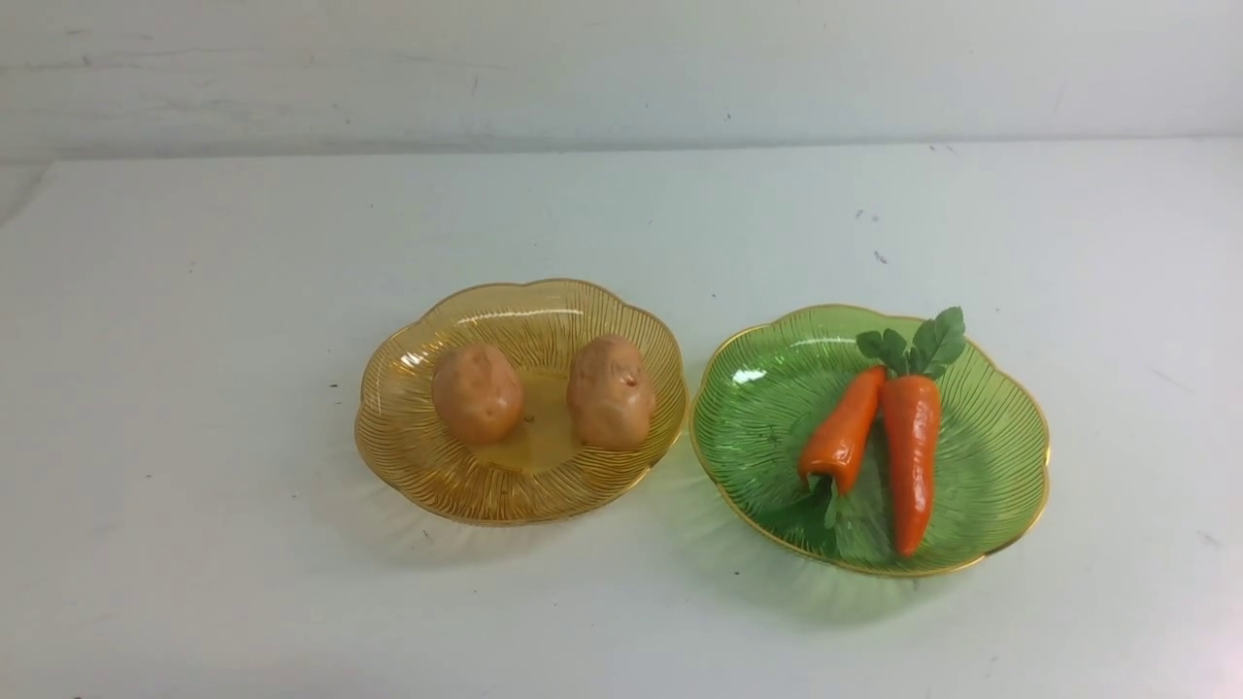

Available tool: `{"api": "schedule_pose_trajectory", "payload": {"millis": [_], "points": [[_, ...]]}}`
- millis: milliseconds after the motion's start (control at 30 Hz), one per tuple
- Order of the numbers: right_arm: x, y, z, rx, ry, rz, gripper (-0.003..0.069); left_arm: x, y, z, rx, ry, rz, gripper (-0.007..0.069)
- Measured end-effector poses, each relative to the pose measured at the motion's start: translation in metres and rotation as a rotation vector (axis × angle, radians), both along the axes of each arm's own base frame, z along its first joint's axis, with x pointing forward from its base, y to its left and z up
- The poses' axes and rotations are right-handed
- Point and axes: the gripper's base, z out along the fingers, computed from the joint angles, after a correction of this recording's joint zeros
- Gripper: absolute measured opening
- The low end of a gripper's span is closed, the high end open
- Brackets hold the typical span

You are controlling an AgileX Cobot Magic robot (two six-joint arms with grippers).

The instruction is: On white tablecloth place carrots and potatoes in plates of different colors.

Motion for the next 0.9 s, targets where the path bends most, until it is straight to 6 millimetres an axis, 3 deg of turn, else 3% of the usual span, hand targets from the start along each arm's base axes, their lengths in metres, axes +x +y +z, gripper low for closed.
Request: {"api": "schedule_pose_trajectory", "payload": {"millis": [333,633,767,900], "points": [[0.000,0.000,0.000,-0.003,0.001,-0.002,-0.0015,0.000,0.000,0.000,0.000,0.000,0.000,-0.0004],[0.002,-0.003,-0.008,-0.162,0.048,-0.086,-0.0015,0.000,0.000,0.000,0.000,0.000,0.000,-0.0004],[0.010,-0.005,-0.027,-0.209,0.122,-0.144,-0.0015,0.000,0.000,0.000,0.000,0.000,0.000,-0.0004],[0.021,-0.006,-0.063,-0.229,0.235,-0.169,-0.0015,0.000,0.000,0.000,0.000,0.000,0.000,-0.0004]]}}
